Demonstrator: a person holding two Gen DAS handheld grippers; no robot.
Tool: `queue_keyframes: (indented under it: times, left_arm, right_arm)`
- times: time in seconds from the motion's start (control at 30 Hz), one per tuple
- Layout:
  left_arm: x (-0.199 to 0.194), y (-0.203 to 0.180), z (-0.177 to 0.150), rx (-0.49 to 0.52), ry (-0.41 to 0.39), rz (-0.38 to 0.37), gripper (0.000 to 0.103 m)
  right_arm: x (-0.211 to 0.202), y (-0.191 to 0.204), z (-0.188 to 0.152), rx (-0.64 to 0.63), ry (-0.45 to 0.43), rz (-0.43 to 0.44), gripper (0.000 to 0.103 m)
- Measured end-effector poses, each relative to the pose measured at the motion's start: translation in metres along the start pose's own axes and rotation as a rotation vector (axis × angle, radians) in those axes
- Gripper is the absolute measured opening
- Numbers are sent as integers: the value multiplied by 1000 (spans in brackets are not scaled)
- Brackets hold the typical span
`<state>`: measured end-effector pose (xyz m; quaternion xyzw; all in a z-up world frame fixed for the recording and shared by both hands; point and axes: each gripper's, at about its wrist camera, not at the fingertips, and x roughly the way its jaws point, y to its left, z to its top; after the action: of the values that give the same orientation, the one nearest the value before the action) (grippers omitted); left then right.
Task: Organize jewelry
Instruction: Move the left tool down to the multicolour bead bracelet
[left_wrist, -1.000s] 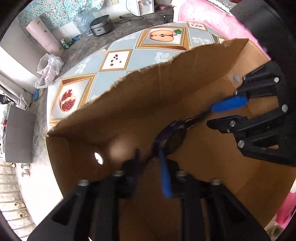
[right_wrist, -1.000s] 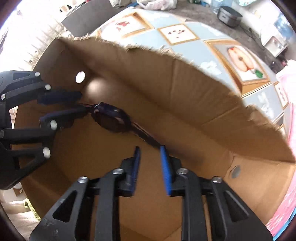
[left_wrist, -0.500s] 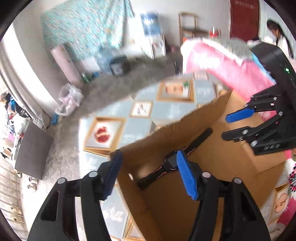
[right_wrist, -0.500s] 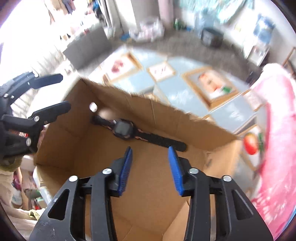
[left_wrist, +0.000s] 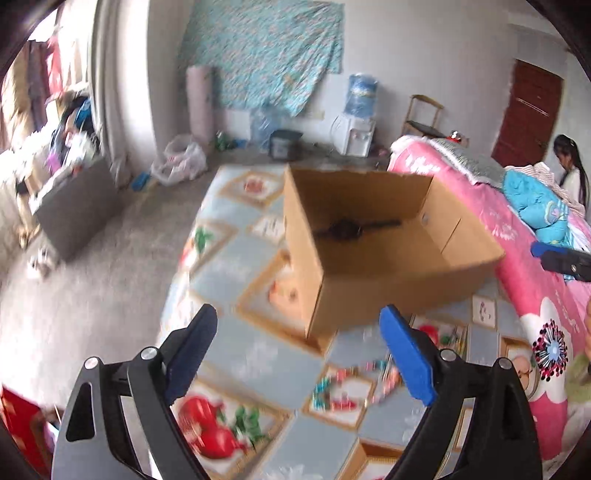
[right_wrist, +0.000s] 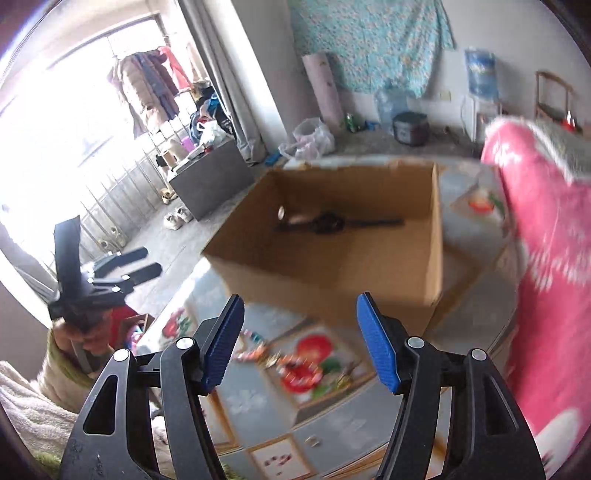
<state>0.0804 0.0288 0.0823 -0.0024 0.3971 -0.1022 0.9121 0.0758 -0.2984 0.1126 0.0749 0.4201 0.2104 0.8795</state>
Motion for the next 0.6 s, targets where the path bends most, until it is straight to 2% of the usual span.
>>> queue_keyframes:
  times: [0.1,0.17,0.23,0.27,0.37,0.47,0.6]
  left_arm:
    - [26,3,-38,-73,62,11,88]
    - [38,3,-54,-102,87,-1,86]
    - [46,7,-69,-139,120,-51,75]
    - [48,8,-72,-148,128,-69,73]
    - [60,5,-77,-145,142,-95,59]
    - [68,0,-78,-116,161,-93,45]
    - [85,-4,-76,-86,203,-79,28]
  right_arm:
    - [26,11,-26,57,33,41,61]
    - [40,25,-39,62,47,38,59]
    - [55,37,-44,49,70,22,54]
    - [65,42,-45,46,83,33,54]
    - [90,49,-46,46,132,30,48]
    - [110,52,-46,41,178,14,37]
    - [129,54,-46,42,225,10,30]
